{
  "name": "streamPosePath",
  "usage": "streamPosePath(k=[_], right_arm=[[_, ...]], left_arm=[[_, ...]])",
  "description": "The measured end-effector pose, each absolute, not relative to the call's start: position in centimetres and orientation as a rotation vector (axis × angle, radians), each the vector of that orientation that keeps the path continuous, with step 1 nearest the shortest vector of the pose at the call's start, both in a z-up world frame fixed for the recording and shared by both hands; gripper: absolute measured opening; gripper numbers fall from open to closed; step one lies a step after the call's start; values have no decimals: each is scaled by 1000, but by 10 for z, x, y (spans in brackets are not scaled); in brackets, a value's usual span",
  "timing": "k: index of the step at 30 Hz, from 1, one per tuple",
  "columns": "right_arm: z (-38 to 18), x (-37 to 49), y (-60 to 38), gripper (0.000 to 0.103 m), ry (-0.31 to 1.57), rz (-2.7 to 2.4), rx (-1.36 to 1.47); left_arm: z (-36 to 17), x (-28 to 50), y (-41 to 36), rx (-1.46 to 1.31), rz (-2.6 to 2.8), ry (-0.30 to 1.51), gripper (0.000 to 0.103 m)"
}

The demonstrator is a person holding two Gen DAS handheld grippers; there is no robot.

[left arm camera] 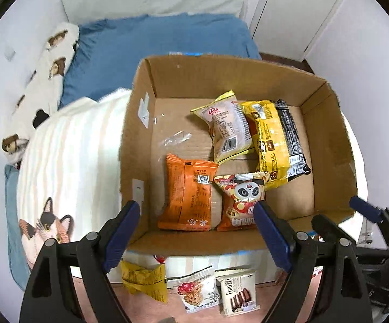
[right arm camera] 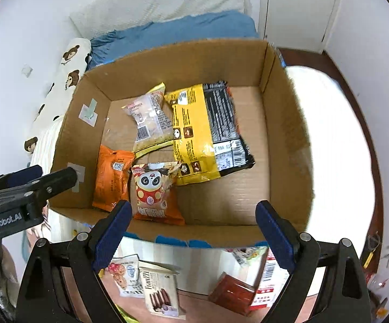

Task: Organize snacks
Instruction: 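Withdraw both tools from the box toward the remaining snacks, then grasp the oat cookie pack with the left tool while the right grasps the Franzzi pack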

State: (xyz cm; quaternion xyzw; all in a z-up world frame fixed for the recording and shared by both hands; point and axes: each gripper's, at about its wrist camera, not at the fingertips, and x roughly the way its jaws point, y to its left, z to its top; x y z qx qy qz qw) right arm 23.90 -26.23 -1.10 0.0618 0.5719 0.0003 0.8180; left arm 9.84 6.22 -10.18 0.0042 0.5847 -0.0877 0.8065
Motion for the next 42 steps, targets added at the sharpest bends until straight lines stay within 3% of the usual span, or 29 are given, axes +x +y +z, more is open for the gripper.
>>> streamPosePath(k=[14,21,26,35,38,42], right_arm=[[44,177,-245,95,1070,37,94],[47,135,-244,95,1065,62,142],[4,104,-263,95,1136,18,224],[-116,95,-267,95,1358,42,429],[-154,107,-243,83,1422,79,445],[-183,120,-208,81,1481,110,389]], left_arm=[[-50,23,78,7,-174,1036,87],[-46,-20,88,-37,-174,1016,87],[-87,-43,92,-16,-152,1118,87],[-219,-47,103,-95,-69,1420,86],[-238,-49,106,-91,-42,1461,86],[-251,-52,116,-68,18,1489,83]])
